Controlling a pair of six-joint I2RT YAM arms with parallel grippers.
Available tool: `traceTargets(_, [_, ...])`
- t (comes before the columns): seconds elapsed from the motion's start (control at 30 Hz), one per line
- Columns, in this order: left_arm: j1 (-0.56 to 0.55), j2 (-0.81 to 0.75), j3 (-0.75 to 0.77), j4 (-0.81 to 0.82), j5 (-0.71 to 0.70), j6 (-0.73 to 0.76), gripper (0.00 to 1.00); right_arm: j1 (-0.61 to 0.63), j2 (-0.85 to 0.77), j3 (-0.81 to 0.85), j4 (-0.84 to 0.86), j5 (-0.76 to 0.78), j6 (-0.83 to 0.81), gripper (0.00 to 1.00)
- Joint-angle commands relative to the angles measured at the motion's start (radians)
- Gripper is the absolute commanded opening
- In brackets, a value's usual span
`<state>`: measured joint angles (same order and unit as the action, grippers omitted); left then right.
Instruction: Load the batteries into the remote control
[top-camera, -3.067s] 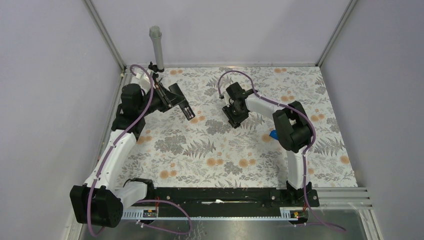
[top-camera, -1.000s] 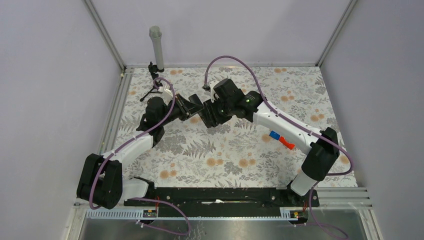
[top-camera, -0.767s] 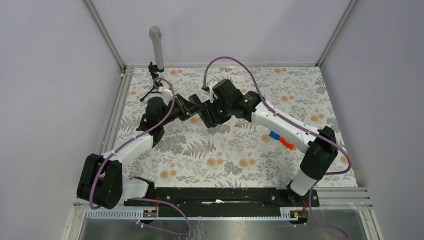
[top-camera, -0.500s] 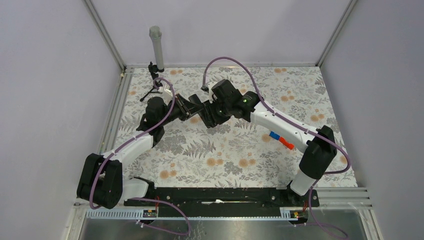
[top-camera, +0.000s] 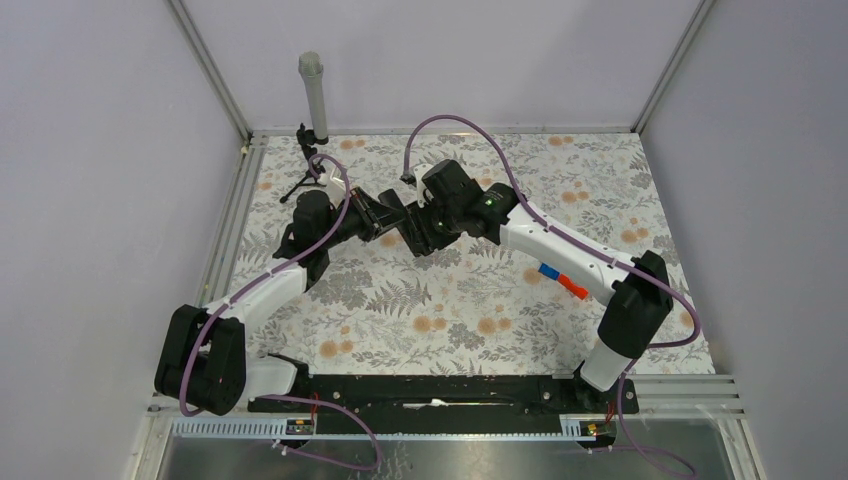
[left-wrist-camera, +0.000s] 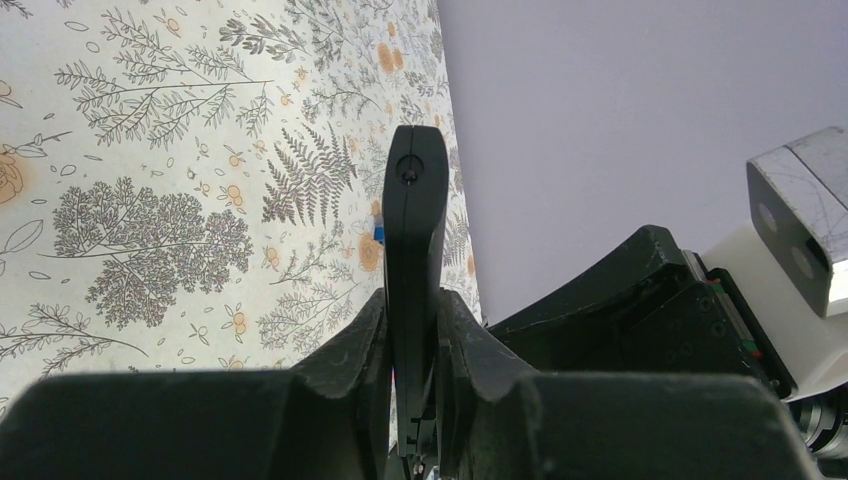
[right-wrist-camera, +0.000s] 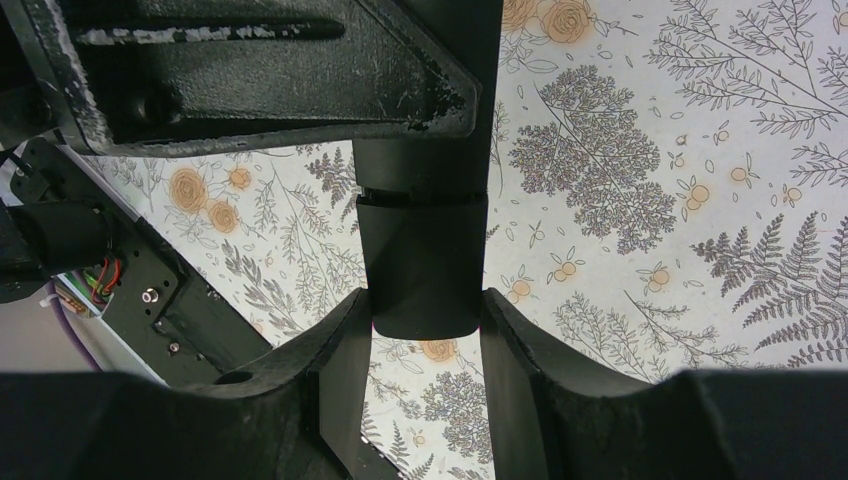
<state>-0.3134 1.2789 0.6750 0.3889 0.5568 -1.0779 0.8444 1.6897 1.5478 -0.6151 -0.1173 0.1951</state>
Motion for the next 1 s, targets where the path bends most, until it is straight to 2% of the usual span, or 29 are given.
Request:
traceTargets(0.0, [-0.003, -0.003, 0.076, 0.049, 0.027, -0.033, 0.00, 0.016, 0.022, 0.009, -0.002, -0.007, -0.023, 0.45])
traceTargets(0.97, [-0.002, -0.019, 0.092, 0.016, 0.012, -0.034, 0.00, 0.017, 0.061, 0.054, -0.082, -0.006, 0.007, 0.46])
